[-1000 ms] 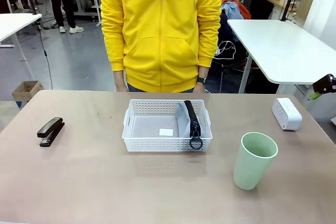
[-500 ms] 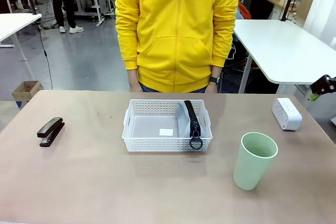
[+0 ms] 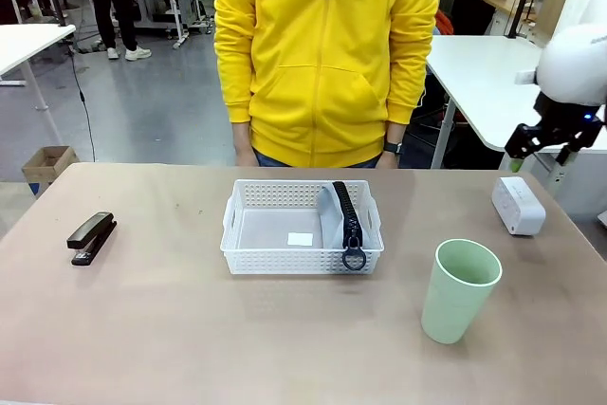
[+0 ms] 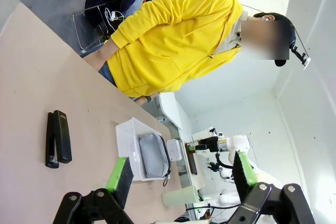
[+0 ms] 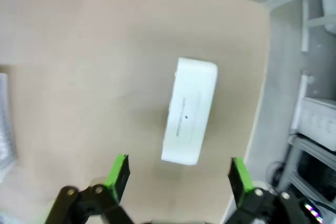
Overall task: Efficiently arrange items inside the basket to fit them all.
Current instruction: Pick up the Digital clock and place it inside the Organizing basket.
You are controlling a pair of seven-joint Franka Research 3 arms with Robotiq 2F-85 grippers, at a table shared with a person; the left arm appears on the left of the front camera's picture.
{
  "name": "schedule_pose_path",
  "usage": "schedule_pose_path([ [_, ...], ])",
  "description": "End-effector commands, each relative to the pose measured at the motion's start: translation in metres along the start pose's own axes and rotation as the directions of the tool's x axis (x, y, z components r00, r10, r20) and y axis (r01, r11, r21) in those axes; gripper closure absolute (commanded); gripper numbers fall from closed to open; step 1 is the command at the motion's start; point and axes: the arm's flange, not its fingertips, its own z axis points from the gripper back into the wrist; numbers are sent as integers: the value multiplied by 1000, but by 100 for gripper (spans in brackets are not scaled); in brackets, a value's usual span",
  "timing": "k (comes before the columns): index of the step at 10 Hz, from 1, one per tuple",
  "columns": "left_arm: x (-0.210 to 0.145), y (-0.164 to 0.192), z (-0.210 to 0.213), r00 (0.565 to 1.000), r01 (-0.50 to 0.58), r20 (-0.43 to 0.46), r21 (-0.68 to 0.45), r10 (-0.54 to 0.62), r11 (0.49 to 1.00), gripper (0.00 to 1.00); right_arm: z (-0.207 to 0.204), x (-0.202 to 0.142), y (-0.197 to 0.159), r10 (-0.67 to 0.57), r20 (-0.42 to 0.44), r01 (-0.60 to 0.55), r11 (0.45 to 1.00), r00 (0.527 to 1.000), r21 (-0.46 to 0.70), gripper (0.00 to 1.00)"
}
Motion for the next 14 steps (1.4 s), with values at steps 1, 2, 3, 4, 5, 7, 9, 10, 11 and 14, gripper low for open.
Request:
schedule_pose_path([
  [1,1,-1,0,1000,21,13,-23,-20,1000,0,-1,19,-8,-34,-47,36,999,998,42,0],
  [2,1,-1,0,1000,21,13,-23,-20,1000,0,-1,20,-10,-47,-38,50,997,998,62,0],
  [3,1,-1,0,1000,21,13,-23,-20,1000,0,-2,20,-12,-36,-39,38,997,999,67,0],
  [4,1,-1,0,1000,21,13,-23,-20,1000,0,-6,21,-12,-34,-49,38,996,998,76,0],
  [5,1,-1,0,1000,21,13,-23,-20,1000,0,-8,21,-12,-33,-56,37,997,998,74,0],
  [7,1,-1,0,1000,21,13,-23,-20,1000,0,-11,19,-11,-12,-56,16,997,998,69,0],
  [9,1,-1,0,1000,21,13,-23,-20,1000,0,-33,19,-11,-18,-80,20,999,997,34,0],
  [10,1,-1,0,1000,21,13,-23,-20,1000,0,-45,20,-10,-6,-107,10,999,994,44,0],
  [11,1,-1,0,1000,21,13,-23,-20,1000,0,-56,21,-11,-22,-140,27,999,990,33,0],
  [14,1,-1,0,1000,21,13,-23,-20,1000,0,-86,30,-8,-29,-194,38,998,981,43,0],
])
